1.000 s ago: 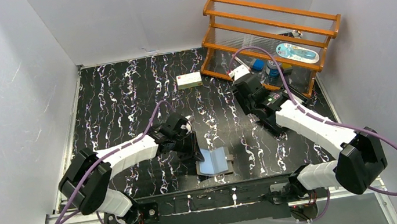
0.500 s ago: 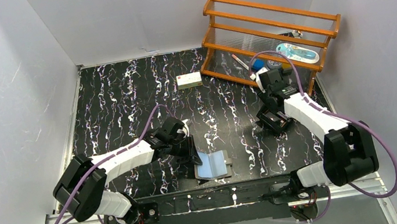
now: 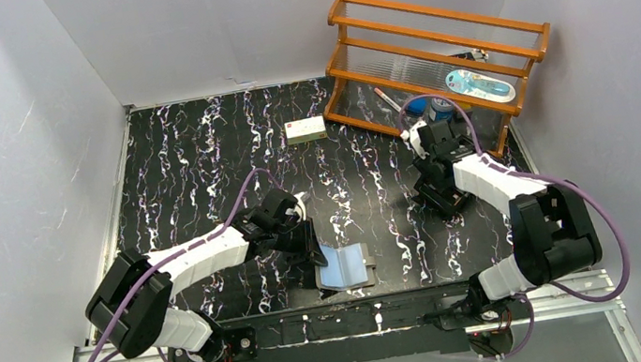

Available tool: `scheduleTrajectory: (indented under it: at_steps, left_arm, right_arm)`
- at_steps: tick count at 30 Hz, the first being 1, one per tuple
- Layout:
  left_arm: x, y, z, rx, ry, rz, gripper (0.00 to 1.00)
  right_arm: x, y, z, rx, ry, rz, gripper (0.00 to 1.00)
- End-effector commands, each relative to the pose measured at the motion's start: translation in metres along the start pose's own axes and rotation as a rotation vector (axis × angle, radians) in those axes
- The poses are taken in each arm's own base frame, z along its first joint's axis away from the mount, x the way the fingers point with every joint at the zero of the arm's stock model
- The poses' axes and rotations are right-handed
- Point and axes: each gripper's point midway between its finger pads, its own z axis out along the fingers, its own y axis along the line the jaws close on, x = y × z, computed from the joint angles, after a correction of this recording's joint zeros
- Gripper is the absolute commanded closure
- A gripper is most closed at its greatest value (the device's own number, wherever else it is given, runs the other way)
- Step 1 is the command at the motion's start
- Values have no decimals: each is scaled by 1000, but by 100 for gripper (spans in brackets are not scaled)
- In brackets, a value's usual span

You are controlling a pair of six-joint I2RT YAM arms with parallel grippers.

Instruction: Put the credit cards into the card holder

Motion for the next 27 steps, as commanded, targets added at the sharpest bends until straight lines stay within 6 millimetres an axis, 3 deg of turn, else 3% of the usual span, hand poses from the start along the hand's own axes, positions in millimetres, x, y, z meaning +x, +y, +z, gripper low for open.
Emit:
scheduleTrajectory:
  at_steps: [1,7,15,27]
  left_arm:
    - [3,-3,-6,26,2,16,87]
    - [2,-3,-5,25,3,14,87]
    - [2,-3,-6,23,0,13,87]
    - [1,-5,-5,31,4,4,90]
  right_arm:
    - [-13,0,6,3,-70,9,38]
    - [-6,0,16,29,-48,-14,38]
    - [-14,-33,14,199,-53,-45,41]
    - [-18,-52,24,241,-48,-36,45]
